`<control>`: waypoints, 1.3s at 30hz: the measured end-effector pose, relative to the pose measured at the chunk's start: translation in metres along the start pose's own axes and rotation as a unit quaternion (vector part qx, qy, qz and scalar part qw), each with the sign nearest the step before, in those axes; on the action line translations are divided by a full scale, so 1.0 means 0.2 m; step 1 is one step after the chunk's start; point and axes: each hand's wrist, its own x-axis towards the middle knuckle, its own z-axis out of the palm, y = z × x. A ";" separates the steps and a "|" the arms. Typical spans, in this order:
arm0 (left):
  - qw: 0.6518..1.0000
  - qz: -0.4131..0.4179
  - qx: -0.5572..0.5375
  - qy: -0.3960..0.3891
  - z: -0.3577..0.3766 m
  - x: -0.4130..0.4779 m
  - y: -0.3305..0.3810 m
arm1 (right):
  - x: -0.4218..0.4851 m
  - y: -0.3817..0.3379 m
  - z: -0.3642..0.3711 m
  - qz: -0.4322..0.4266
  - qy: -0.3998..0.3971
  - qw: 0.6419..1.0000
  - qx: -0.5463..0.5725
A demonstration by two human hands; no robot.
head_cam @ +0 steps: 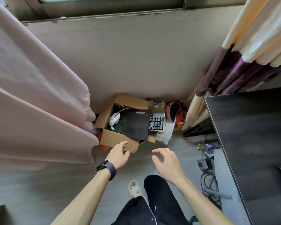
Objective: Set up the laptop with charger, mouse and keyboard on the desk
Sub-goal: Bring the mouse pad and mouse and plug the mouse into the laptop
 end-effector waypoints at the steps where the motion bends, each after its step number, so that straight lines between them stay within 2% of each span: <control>1: 1.000 -0.007 -0.007 -0.001 -0.01 0.03 -0.01 | 0.05 -0.01 0.01 0.002 -0.011 1.000 -0.003; 8: 0.997 -0.067 -0.032 -0.017 -0.06 0.30 -0.06 | 0.47 0.00 -0.01 0.034 -0.059 0.998 0.001; 17: 0.994 -0.098 0.029 -0.030 -0.15 0.77 -0.13 | 0.98 -0.02 -0.05 0.090 -0.073 0.993 0.024; 25: 0.986 -0.120 0.113 -0.022 -0.11 1.45 -0.43 | 1.41 0.20 0.33 0.261 -0.077 0.957 0.096; 29: 0.976 -0.089 0.191 -0.048 -0.06 1.77 -0.58 | 1.55 0.32 0.59 0.307 -0.083 0.945 0.078; 32: 0.968 -0.058 0.238 -0.061 0.00 1.92 -0.67 | 1.58 0.37 0.74 0.332 -0.061 0.939 0.070; 34: 0.970 -0.044 0.233 -0.049 0.04 1.99 -0.71 | 1.59 0.38 0.79 0.342 -0.016 0.937 0.075; 37: 0.972 -0.044 0.229 -0.036 0.08 2.05 -0.75 | 1.59 0.39 0.83 0.331 0.041 0.939 0.080; 39: 0.969 -0.057 0.241 -0.029 0.09 2.10 -0.75 | 1.60 0.39 0.85 0.323 0.041 0.942 0.081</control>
